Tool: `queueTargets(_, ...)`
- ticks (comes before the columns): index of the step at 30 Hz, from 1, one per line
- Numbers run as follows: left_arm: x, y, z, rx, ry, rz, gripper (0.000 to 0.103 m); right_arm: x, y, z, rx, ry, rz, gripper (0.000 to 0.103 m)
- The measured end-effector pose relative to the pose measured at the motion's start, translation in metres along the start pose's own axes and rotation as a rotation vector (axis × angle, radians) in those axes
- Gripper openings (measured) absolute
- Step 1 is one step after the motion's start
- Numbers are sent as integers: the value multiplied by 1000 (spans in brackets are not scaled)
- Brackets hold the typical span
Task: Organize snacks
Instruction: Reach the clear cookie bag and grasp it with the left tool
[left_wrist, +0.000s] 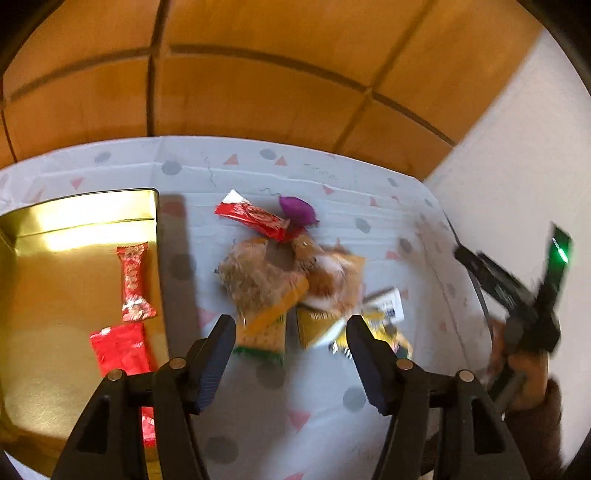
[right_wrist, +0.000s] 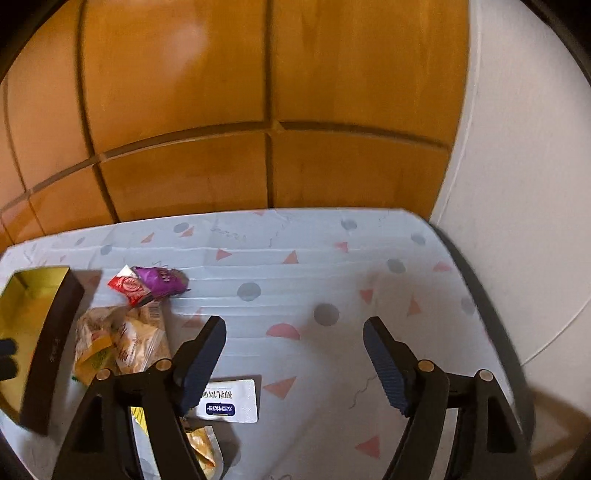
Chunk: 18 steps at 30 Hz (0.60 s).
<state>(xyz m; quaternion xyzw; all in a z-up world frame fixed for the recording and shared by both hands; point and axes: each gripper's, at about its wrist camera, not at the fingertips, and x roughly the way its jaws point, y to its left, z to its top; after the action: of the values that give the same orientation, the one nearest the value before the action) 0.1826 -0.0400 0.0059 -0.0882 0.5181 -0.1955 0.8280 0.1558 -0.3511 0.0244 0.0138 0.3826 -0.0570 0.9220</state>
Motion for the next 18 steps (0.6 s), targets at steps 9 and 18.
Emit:
queueTargets(9,58,8,38,-106,116,105,62,-4,1,2,38,-26,94,81)
queueTargets(18,83,20,42,-181,167,195,75,-4,-8,1,100,-10,140,86)
